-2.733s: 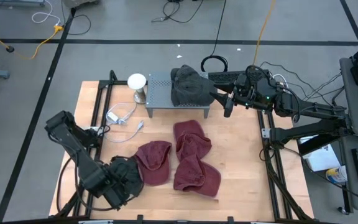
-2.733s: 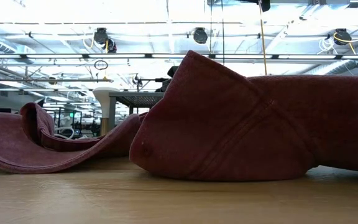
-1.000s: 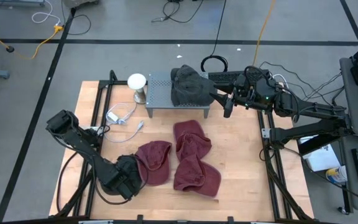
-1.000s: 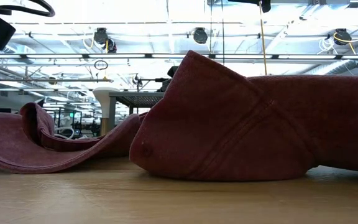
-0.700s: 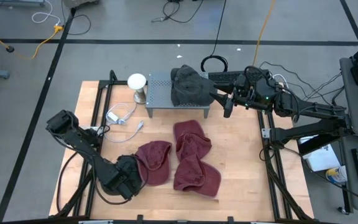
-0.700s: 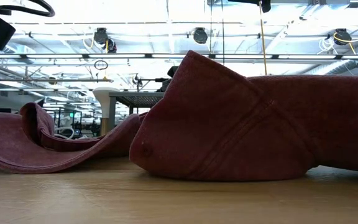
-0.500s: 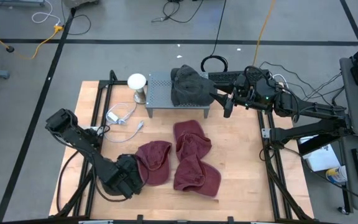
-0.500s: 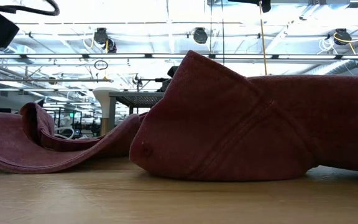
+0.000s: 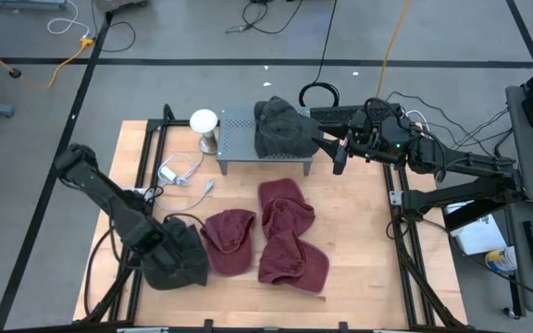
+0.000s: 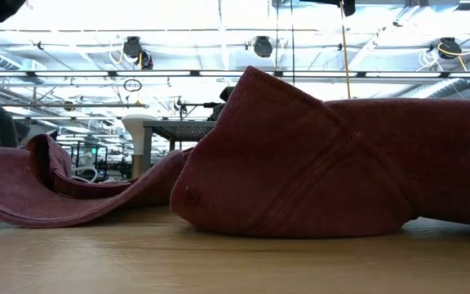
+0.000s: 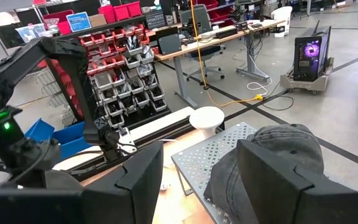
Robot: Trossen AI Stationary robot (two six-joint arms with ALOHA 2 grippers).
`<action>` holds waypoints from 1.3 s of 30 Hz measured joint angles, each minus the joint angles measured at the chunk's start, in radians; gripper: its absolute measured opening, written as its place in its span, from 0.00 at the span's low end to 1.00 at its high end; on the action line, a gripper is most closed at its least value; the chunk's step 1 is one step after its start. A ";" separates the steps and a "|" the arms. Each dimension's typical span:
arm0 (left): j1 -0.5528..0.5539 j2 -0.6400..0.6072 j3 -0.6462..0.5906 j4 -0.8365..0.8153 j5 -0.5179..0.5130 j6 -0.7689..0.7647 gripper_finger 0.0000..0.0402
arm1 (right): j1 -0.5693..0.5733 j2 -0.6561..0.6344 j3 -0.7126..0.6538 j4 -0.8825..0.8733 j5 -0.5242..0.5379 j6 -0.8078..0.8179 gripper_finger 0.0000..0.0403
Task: Pick & Place hat
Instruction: Stack the black cap on top of the black cap on the shelf
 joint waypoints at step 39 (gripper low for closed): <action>0.250 -0.274 0.001 0.535 -0.570 0.444 0.00 | 0.049 0.000 0.000 -0.110 -0.519 0.165 0.49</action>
